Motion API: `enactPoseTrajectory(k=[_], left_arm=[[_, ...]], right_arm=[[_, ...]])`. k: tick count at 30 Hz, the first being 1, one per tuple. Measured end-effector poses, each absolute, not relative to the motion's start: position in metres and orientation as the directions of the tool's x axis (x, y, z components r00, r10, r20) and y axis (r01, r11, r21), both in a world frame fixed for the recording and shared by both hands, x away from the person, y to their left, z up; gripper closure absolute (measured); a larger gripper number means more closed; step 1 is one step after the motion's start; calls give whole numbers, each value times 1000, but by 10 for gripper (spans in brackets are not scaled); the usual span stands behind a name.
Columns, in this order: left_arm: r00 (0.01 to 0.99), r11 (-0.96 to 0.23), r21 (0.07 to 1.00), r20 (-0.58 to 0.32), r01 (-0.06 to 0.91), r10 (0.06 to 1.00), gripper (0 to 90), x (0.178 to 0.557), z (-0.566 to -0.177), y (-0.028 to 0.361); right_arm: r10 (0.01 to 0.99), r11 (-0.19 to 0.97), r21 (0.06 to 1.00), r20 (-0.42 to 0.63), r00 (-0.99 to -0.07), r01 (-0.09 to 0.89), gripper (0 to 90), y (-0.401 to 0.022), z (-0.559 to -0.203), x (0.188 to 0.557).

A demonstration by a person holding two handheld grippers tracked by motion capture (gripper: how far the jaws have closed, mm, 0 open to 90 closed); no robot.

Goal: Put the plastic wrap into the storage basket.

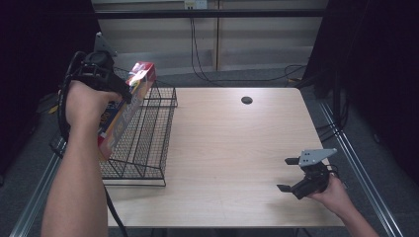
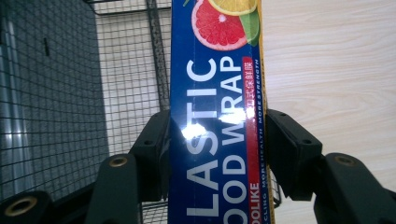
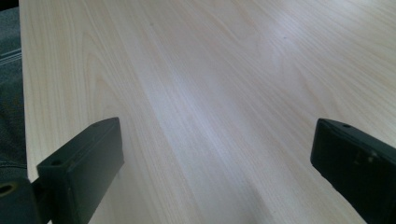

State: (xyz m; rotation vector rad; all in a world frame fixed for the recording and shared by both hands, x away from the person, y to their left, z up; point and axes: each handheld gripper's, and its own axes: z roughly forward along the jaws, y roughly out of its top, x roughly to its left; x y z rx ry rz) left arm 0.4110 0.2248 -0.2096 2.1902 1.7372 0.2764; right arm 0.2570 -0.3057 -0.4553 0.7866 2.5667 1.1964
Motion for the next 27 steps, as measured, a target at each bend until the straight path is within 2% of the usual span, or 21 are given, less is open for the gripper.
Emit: enactPoseTrajectory(k=[27], left_arm=[[129,-102,368,-50,924,990,456,404,-220,257]], right_arm=[[543,528,759,41,-838,380,25,-305,-456,258]])
